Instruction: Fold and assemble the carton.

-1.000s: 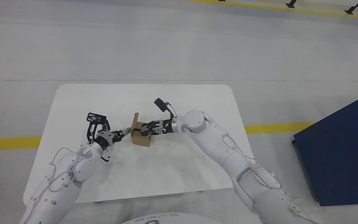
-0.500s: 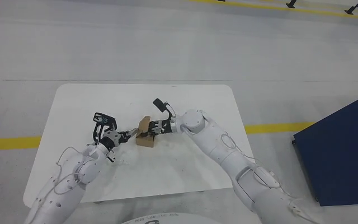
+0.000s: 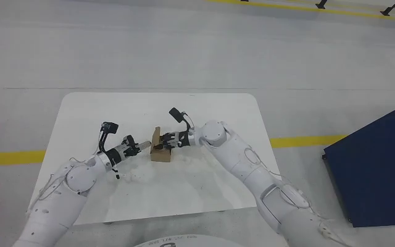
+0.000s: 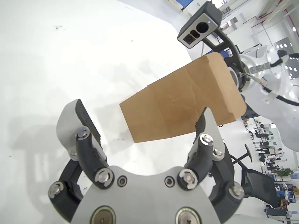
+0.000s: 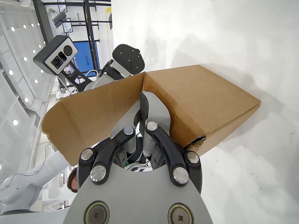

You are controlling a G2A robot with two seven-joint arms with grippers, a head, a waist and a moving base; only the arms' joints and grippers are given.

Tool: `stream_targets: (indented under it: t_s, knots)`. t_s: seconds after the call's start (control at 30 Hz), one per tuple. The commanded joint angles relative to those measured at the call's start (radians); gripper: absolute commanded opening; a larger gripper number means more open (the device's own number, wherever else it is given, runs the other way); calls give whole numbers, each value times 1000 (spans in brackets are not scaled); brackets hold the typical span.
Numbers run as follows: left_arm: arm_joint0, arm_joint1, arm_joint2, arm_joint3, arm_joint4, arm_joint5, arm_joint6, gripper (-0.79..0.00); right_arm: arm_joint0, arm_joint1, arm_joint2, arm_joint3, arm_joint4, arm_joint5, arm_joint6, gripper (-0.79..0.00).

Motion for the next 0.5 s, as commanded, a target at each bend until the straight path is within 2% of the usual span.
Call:
stream_targets:
  t_s: [0.0, 0.1, 0.17, 0.33, 0.47]
  knots:
    - [0, 0, 0, 0, 0, 0, 1, 0, -6, 2, 5, -7, -5, -7, -5, -785]
    - [0, 0, 0, 0, 0, 0, 1, 0, -15, 5, 11, -19, -13, -12, -11, -785]
    - [8, -4, 11, 7, -92, -46, -27, 0, -21, 7, 15, -27, -17, -13, -15, -785]
    - [-52, -9, 26, 124, -356, -184, -202, 0, -35, 11, 24, -45, -26, -14, -20, -785]
    - [-111, -14, 42, 221, -474, -217, -311, 0, -43, 14, 29, -56, -32, -13, -23, -785]
